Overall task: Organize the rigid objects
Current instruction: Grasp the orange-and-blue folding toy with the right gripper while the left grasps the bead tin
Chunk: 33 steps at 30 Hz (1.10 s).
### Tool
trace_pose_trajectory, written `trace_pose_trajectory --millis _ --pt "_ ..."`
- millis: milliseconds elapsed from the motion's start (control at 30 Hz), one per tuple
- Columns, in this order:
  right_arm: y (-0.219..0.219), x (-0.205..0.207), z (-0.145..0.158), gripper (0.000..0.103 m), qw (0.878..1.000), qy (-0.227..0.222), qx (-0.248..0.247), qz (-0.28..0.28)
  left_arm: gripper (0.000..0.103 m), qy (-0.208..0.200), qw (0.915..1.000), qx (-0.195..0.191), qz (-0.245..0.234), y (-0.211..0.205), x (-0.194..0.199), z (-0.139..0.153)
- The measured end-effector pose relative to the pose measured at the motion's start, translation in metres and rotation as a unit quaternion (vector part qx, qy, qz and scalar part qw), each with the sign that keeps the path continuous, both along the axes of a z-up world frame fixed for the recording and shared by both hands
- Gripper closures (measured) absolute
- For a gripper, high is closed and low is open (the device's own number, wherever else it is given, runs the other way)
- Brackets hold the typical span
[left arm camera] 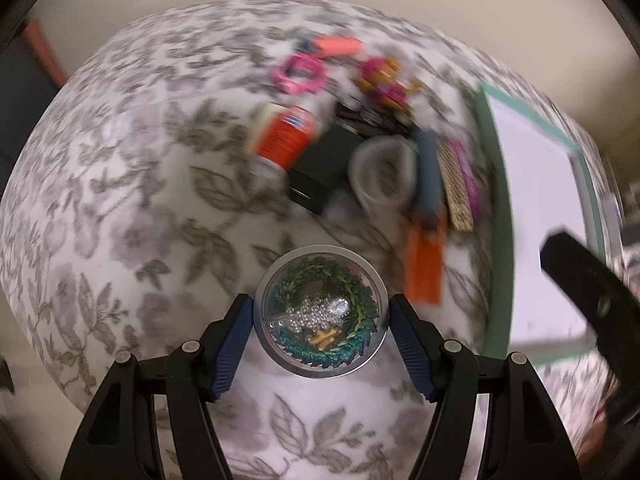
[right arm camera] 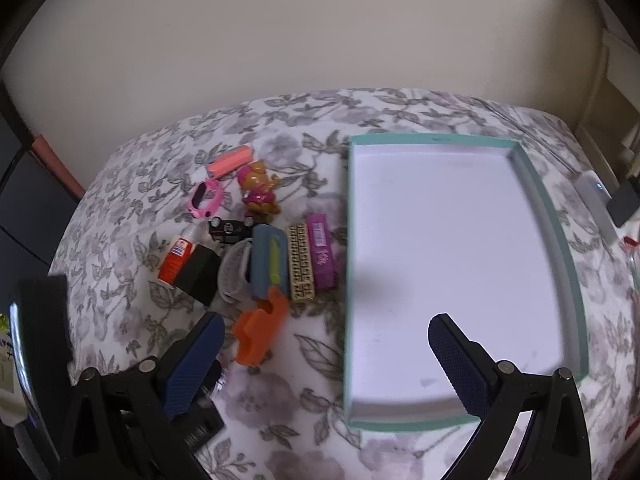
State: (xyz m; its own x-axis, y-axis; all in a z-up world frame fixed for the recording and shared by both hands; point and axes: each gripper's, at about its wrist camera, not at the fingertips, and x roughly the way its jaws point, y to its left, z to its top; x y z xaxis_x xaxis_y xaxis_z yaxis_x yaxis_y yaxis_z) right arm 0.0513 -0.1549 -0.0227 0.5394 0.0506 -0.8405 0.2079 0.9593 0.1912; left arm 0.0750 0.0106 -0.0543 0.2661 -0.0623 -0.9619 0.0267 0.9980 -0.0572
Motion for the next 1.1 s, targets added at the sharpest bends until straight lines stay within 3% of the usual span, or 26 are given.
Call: trace_pose_trajectory --millis 133,467,600,667,767,1100 --pt "0.008 0.01 -0.002 0.001 1.0 0.0 -0.002 0.011 0.032 -0.006 0.9986 0.007 0.052 0.02 0.014 -0.001" --pt "0.029 0.033 -0.025 0.024 0.998 0.032 0.016 0.047 0.032 -0.007 0.9894 0.01 0.145 0.048 0.031 0.01" --pt "0.032 0.042 -0.036 0.035 0.997 0.046 0.029 0.052 0.032 -0.006 0.9879 0.014 0.154 0.043 0.038 0.012" --pt "0.032 0.045 -0.041 0.047 0.997 0.052 0.037 0.051 0.032 0.002 0.9875 0.013 0.157 0.038 0.041 0.009" --pt "0.033 0.051 -0.047 0.053 0.996 0.06 0.048 0.052 0.032 0.016 0.9869 0.014 0.16 0.033 0.046 0.002" --pt "0.04 0.069 -0.063 0.061 0.995 0.068 0.042 0.061 0.032 0.034 0.9826 0.026 0.181 0.032 0.06 -0.018"
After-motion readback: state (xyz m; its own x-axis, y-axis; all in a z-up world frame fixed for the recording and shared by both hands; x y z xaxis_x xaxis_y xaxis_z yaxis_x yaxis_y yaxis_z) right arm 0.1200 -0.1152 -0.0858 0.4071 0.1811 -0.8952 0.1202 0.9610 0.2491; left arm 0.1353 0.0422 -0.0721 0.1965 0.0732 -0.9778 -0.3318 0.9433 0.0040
